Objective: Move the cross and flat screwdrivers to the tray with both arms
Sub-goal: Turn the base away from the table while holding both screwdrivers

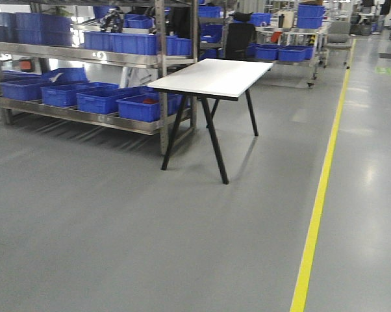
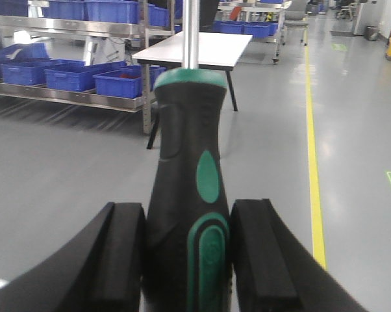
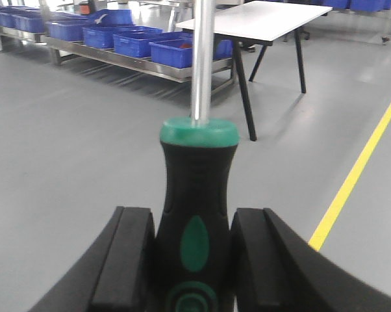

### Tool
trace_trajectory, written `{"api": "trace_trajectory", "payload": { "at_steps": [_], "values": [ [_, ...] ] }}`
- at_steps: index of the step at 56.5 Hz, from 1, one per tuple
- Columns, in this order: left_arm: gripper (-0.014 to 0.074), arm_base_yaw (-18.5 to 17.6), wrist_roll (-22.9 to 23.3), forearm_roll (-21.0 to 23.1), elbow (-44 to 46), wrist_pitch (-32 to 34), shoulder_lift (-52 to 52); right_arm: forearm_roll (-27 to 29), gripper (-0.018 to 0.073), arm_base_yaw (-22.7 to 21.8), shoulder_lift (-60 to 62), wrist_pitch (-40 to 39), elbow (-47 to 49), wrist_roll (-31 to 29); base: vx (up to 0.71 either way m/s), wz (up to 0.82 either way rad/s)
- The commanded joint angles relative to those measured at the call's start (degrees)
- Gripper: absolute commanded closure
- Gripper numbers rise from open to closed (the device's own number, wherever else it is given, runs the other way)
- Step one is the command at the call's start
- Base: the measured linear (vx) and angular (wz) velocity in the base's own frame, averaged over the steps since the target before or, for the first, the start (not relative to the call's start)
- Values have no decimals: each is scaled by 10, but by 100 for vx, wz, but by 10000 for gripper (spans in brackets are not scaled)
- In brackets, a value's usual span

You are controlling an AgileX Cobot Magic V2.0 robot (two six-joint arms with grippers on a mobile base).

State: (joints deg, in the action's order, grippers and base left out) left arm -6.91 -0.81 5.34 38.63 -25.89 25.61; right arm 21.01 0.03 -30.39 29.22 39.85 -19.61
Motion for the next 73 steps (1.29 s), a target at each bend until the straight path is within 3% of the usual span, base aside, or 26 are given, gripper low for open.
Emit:
{"api": "trace_trajectory", "payload": {
  "at_steps": [1, 73],
  "values": [
    [602, 0, 0, 5, 17, 55, 3, 8, 567, -1, -2, -49, 18, -3, 31, -25],
    [602, 0, 0, 5, 17, 55, 4, 8, 567, -1, -2, -49, 18, -3, 46, -2]
  ]
}}
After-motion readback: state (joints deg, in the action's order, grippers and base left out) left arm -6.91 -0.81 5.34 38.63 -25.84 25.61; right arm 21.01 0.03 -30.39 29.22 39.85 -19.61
